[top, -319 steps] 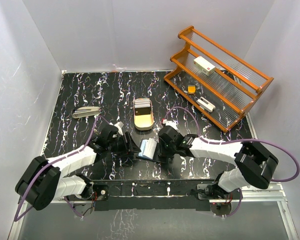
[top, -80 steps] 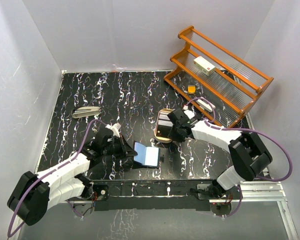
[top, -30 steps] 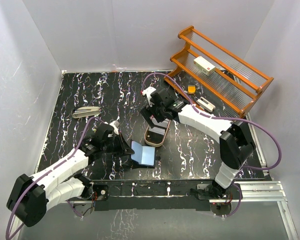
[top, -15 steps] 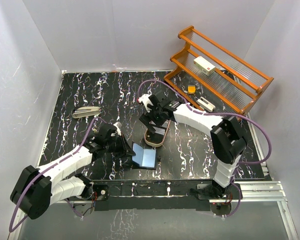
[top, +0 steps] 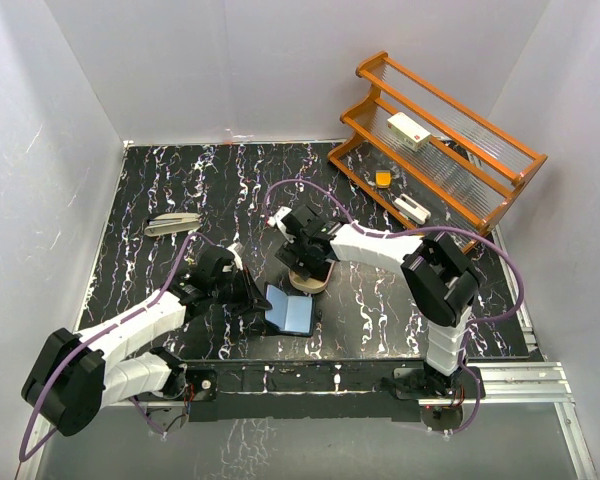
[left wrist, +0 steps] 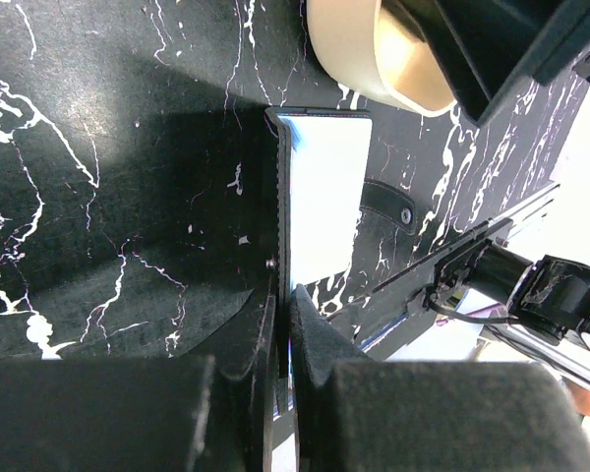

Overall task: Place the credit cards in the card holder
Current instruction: Pick up the credit card from the storage box.

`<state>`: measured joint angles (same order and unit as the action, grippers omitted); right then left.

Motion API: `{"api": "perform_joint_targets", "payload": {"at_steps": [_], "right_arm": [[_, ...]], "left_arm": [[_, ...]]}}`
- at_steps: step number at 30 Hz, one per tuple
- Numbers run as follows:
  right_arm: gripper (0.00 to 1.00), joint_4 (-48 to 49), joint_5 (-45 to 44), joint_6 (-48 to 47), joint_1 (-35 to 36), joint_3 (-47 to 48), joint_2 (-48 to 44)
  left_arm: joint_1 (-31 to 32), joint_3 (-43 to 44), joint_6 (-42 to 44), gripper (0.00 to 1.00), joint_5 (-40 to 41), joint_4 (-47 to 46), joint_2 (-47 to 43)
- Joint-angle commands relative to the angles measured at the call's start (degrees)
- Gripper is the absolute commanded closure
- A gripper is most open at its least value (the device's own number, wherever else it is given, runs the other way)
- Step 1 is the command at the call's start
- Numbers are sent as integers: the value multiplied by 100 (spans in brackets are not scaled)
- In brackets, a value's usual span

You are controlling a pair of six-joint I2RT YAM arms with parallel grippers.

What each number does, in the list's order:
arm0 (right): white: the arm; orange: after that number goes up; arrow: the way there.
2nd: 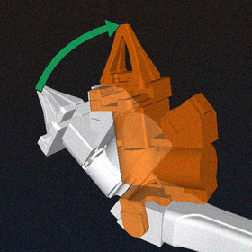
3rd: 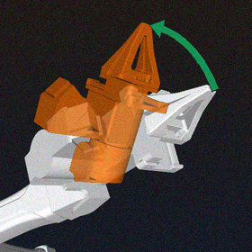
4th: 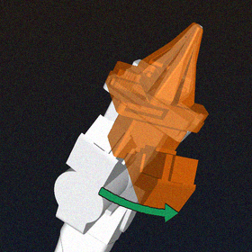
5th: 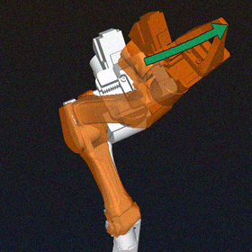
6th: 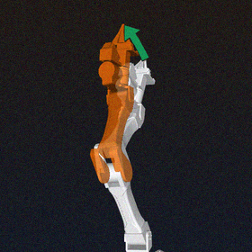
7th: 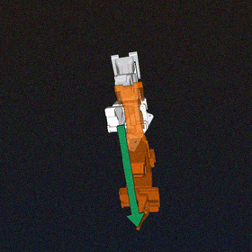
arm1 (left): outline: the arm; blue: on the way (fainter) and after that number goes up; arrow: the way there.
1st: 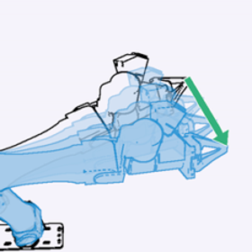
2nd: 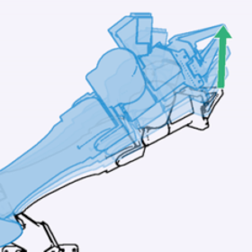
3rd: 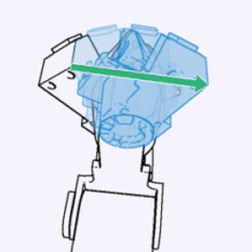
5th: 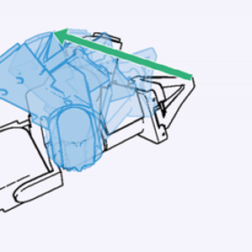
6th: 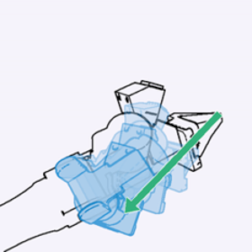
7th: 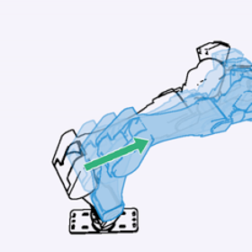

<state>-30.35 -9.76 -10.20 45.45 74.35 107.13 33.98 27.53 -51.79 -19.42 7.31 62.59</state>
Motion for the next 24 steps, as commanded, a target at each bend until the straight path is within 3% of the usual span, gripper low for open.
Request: {"api": "perform_joint_targets", "payload": {"at_steps": [1,14,24], "right_arm": [[5,434,-1202,50,-45,-220,-109],[23,793,-1309,-26,-45,-405,-219],[2,721,-1468,-193,-61,-132,-125]], "left_arm": [[26,77,55,100,12,-11,-34],[21,19,44,100,52,-37,-21],[23,52,55,100,17,-116,100]]}}
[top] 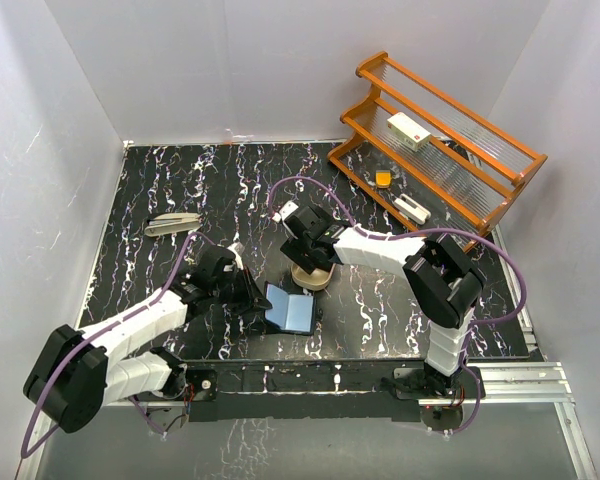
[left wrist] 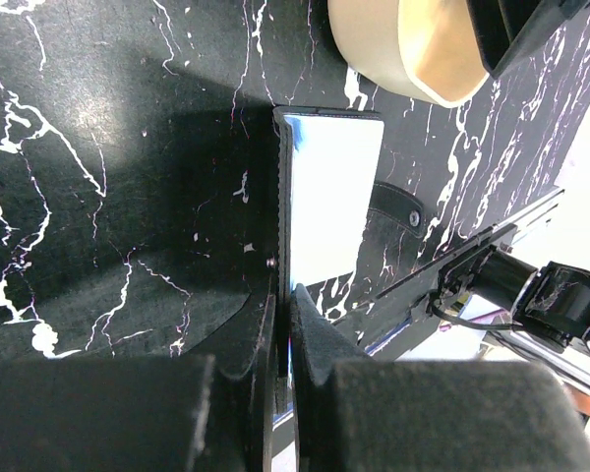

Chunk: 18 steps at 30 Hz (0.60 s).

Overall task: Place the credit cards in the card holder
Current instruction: Pick up the credit card from the storage box.

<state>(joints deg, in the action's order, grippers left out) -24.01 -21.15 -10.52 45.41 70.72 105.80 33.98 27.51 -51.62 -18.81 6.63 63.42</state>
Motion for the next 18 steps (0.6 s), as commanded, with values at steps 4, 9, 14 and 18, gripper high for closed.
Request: {"api": "perform_joint_targets", "payload": {"at_steps": [4,9,14,18], "right_arm": [[2,149,-394,-249,-135,291,49],[2,120,-300,-357,-256,459,156],[2,139,-228,-464,-328,537,266],[2,210,-203,-551,-409,563,310]], "left_arm": [[23,79,61,100,-44,-35,50],[22,74,64,100,-50,-47,87],[21,68,63,100,-53,-83,128],[21,79,73,100,-57,-92,185]]}}
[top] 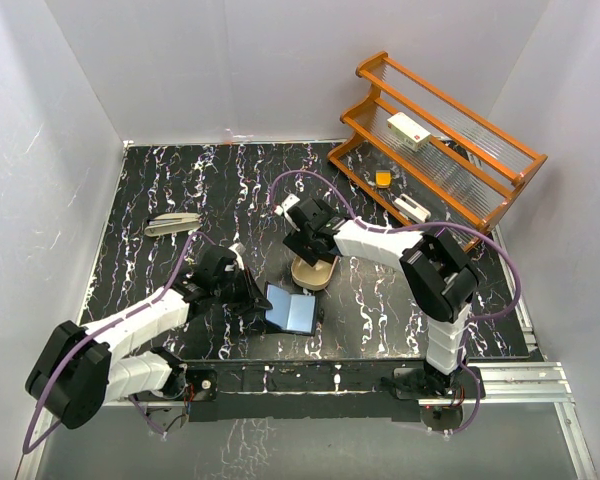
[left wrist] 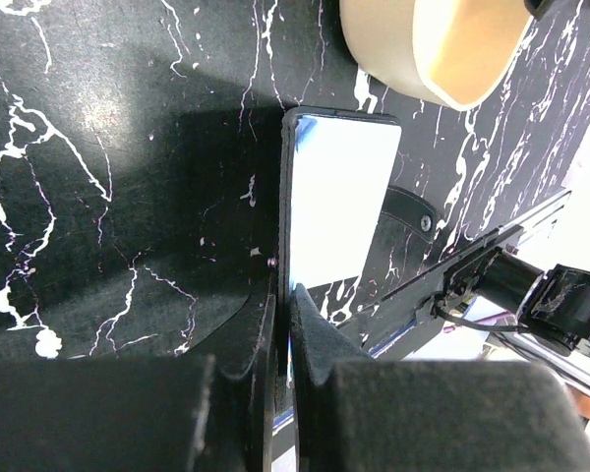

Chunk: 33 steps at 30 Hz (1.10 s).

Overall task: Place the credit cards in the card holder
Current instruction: Pick up the credit card from the storage box.

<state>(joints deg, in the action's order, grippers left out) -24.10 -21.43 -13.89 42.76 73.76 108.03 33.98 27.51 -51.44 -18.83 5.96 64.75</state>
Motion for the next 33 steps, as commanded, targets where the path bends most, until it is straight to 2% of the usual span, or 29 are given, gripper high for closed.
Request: {"api": "perform_joint_targets", "payload": {"at_steps": [1,11,18,28,33], "right_arm": [[2,239,-109,-226,-183,269,95],[2,365,347,-322,-435,326,175],[2,422,188,-354,-472,419,133],[21,439,-370,-303,-491,474,140],[24,381,-355,-232,-494,415,35]], "left_arm": [[21,79,55,100,-58,-40,69],[22,124,73,100,-84,-93,221],[21,152,56,100,-98,-152,326],[22,369,73,100,-154,-183,519],[21,328,56,100,-173,-191,505]]}}
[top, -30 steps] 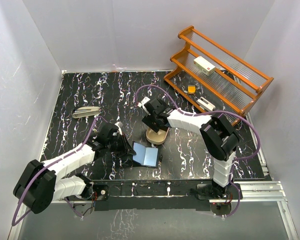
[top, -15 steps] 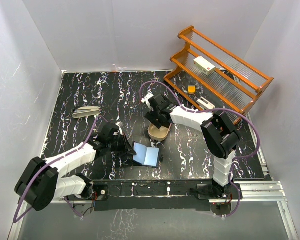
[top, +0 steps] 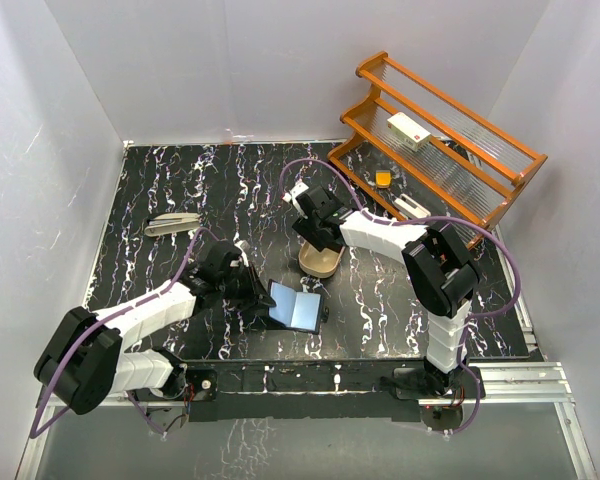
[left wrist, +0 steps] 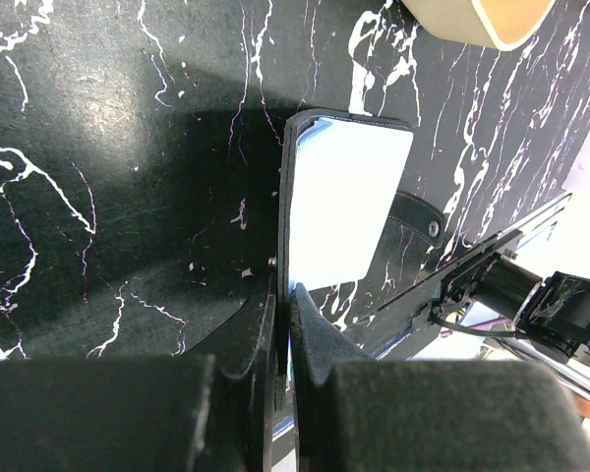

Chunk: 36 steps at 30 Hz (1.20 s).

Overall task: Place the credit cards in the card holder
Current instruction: Pick up the credit card from the storage box.

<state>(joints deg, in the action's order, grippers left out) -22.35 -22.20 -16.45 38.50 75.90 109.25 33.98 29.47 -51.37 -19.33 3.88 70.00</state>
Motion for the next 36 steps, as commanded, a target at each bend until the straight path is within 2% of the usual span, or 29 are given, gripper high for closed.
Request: {"api": "perform_joint_targets", "payload": {"at_steps": [1,5,13,27,36], "right_arm": [[25,171,-265,44,-68,215,-119],[30,24,-115,108,-62,252,-233],[50,-177,55,146,-66,233,-291],[69,-583,-182,303,-28,476,-365],[75,-740,-190,403,-9,501,-495]], "left_arm": [[21,120,48,100,-123,16,-31],[21,103,40,100,-115,28,-64],[26,99,1,100,-160,-29,-30],[25,-21,10,100,-113,-38,-64],[29,-87,25,100,-82,14,-172]]}}
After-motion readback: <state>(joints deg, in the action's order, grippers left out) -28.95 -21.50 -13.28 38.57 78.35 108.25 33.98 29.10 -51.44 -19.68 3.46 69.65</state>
